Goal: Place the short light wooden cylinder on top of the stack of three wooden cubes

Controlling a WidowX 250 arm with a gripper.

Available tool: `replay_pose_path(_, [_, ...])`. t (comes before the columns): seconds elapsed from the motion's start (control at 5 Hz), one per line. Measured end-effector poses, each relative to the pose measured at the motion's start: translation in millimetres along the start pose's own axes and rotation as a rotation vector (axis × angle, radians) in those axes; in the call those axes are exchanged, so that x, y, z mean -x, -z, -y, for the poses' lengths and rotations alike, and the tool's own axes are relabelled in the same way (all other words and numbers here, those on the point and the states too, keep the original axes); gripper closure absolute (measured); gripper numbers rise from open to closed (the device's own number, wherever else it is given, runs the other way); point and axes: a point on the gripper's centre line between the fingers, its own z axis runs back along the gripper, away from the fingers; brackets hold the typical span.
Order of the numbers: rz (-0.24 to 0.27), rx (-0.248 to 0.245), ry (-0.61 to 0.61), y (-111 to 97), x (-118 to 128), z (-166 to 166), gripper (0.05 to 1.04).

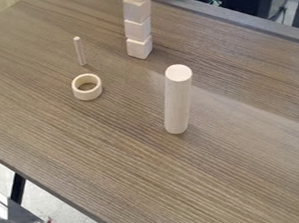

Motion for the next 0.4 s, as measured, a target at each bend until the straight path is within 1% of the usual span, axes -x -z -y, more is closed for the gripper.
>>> replay_pose_path(0.2, [-0.001, 0.001, 0.003, 0.0, 0.2, 0.1, 0.073])
replay_pose_path(0.4, [-0.003, 0.001, 0.002, 0.0, 0.5, 0.2, 0.083])
